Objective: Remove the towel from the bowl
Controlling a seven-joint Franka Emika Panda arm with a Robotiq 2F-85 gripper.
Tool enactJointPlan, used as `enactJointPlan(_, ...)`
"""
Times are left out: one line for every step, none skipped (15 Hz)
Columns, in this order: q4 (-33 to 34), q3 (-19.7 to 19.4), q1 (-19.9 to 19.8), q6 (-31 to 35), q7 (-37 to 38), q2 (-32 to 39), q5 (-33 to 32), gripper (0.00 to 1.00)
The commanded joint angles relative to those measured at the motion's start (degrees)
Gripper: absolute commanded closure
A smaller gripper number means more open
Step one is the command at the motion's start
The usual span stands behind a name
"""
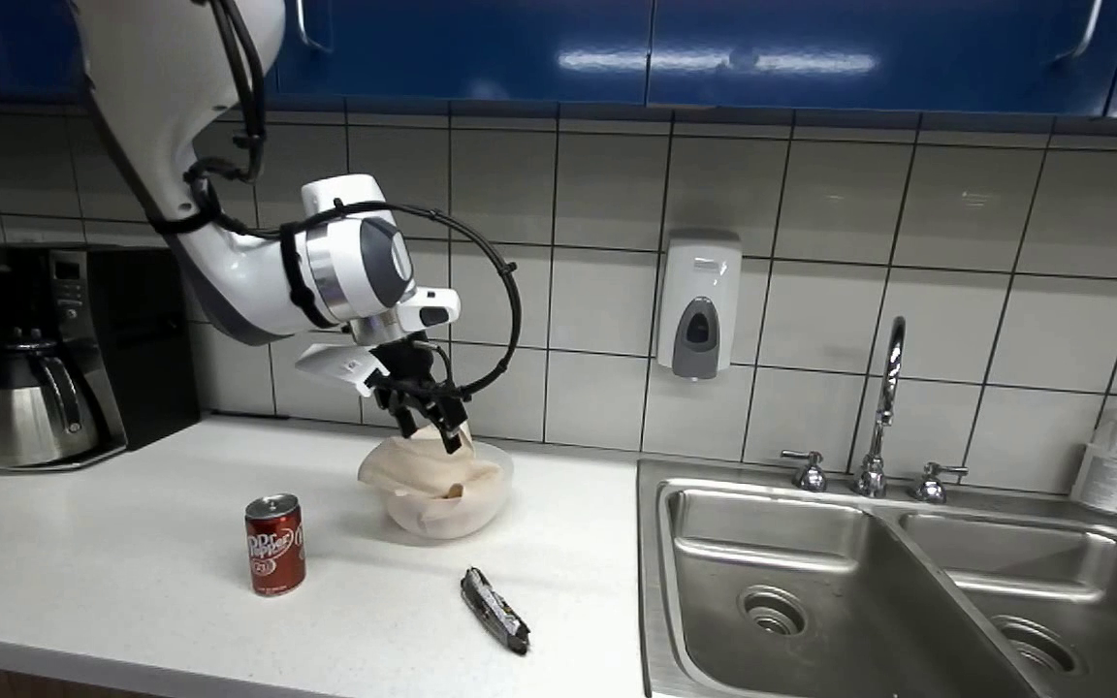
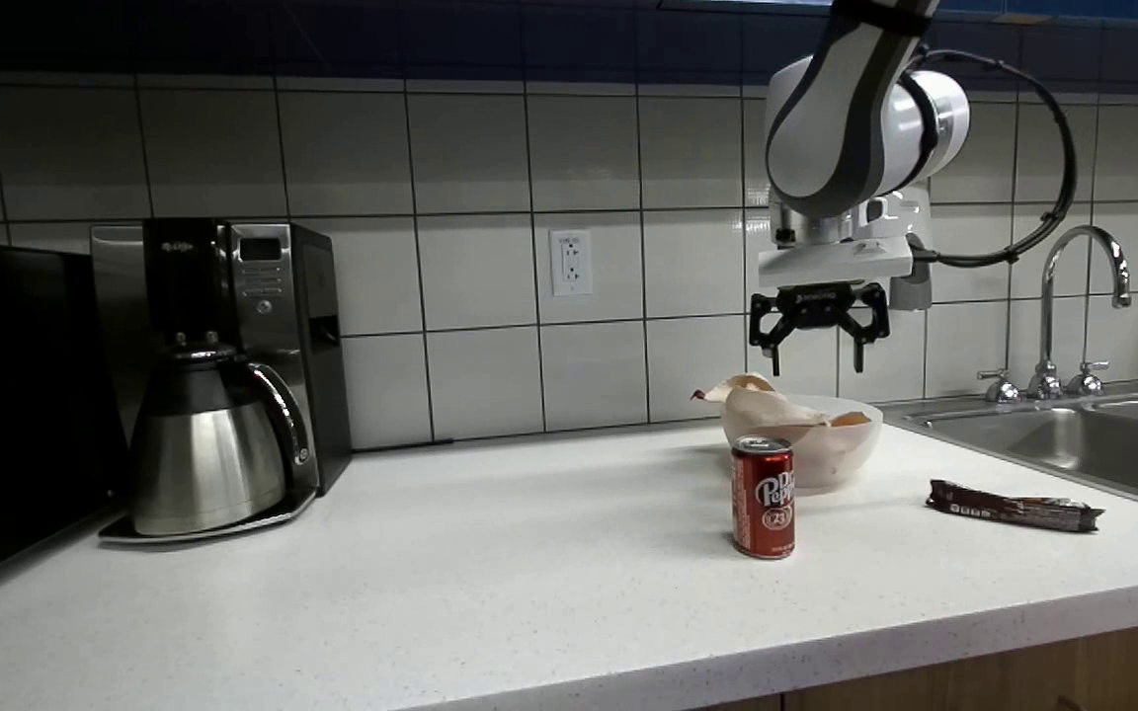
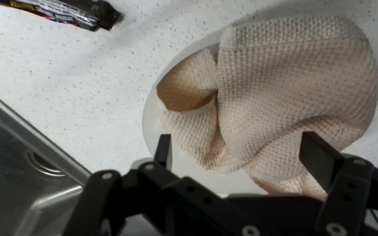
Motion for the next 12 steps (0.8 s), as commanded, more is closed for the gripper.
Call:
enactJointPlan(3.5, -3.9, 3.7, 3.1, 3.8, 4.4, 0.6, 0.0)
enactJointPlan(4.0, -5.1, 4.7, 3.8, 5.7, 5.1, 0.2, 0.0)
enactJointPlan(4.7, -6.3, 5.7, 4.4, 7.6, 5.9, 0.3, 0.0)
enactJointPlan(5.2, -7.5, 6.8, 5.0, 9.5, 6.5, -0.1, 0.0)
enactJointPlan(5.7, -8.8, 8.0, 5.3, 11.8, 7.2, -0.6, 0.0)
enactJointPlan(6.0, -9.9, 9.0, 5.6, 13.6, 7.7, -0.9, 0.0)
enactJointPlan(6.3, -11.2, 10.2, 5.8, 15.8, 8.3, -1.6, 0.0)
enactJointPlan(6.4, -12.0, 11.1, 5.7, 17.4, 8.7, -1.5, 0.0)
enactJointPlan(6.4, -13.0, 12.0, 5.8, 19.3, 9.2, -1.6, 0.0)
enactJointPlan(6.6, -13.4, 12.6, 5.5, 20.5, 9.7, -1.1, 0.0)
enactJointPlan(6.7, -14.0, 13.4, 5.5, 22.2, 10.2, -0.9, 0.0)
enactJointPlan(6.8, -14.5, 14.1, 5.6, 24.0, 10.7, -0.8, 0.0)
